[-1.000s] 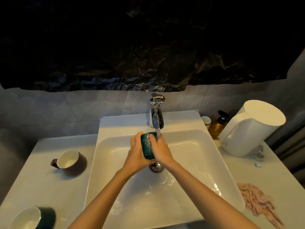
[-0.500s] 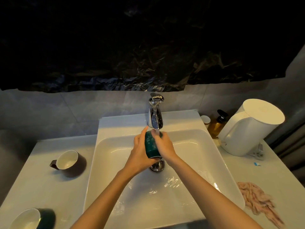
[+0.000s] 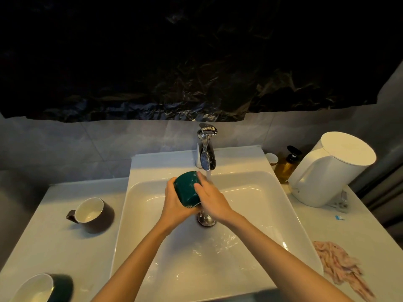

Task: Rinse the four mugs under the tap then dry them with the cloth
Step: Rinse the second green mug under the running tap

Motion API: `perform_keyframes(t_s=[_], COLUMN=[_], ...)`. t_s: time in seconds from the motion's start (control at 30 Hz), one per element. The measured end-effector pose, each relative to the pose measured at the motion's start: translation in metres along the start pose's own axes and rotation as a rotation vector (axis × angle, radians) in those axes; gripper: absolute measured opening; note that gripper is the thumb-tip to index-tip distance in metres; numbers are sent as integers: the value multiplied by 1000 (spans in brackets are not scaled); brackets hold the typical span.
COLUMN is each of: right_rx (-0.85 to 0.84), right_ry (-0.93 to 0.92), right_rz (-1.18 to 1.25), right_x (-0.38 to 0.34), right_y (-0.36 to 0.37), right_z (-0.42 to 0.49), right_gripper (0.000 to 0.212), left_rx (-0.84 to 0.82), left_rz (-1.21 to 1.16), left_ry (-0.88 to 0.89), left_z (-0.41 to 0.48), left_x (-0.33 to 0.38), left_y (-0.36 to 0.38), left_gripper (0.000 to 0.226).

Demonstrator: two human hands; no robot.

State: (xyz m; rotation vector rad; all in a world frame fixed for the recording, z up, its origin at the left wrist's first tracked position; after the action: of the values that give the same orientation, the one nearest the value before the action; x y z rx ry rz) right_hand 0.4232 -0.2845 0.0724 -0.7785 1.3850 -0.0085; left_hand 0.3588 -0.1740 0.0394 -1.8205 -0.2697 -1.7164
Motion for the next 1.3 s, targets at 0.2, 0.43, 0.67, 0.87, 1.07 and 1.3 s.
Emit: perform_keyframes(t_s=[0.2, 0.43, 0.67, 0.87, 1.07, 1.3], right_rx=[328, 19, -413, -25, 393, 453], right_ry=[-7, 246, 820, 650, 577, 579], right_rz=[50, -66, 655, 387, 621, 619], right_x=[25, 14, 6, 9, 5, 9], right_y=[-33, -19, -24, 3, 6, 1], right_z=[10, 32, 52, 48, 38, 40], right_gripper=[24, 32, 32, 20, 28, 28], left_rx=[-177, -199, -341, -300, -116, -101], left_rz=[-48, -119, -111, -30, -123, -175], left_ry=[-68, -172, -206, -140, -148, -142], left_z=[-2, -3, 6, 4, -2, -5], left_x=[6, 7, 8, 14, 22, 24], left_y=[-7, -14, -47, -39, -13, -2], left_gripper=[101, 109, 108, 103, 98, 101])
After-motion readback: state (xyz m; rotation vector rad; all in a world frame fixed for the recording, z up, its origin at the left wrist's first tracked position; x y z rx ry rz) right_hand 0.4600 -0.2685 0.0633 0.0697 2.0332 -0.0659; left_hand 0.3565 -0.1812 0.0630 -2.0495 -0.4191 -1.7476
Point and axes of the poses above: each hand's wrist, its own z-axis towards the middle knuckle, its own y-axis out of the palm, x = y × z, the point moved 1 cm from there along z, towards the middle knuckle, and after that the axes turned 10 degrees about x, right-handed, at the moved point
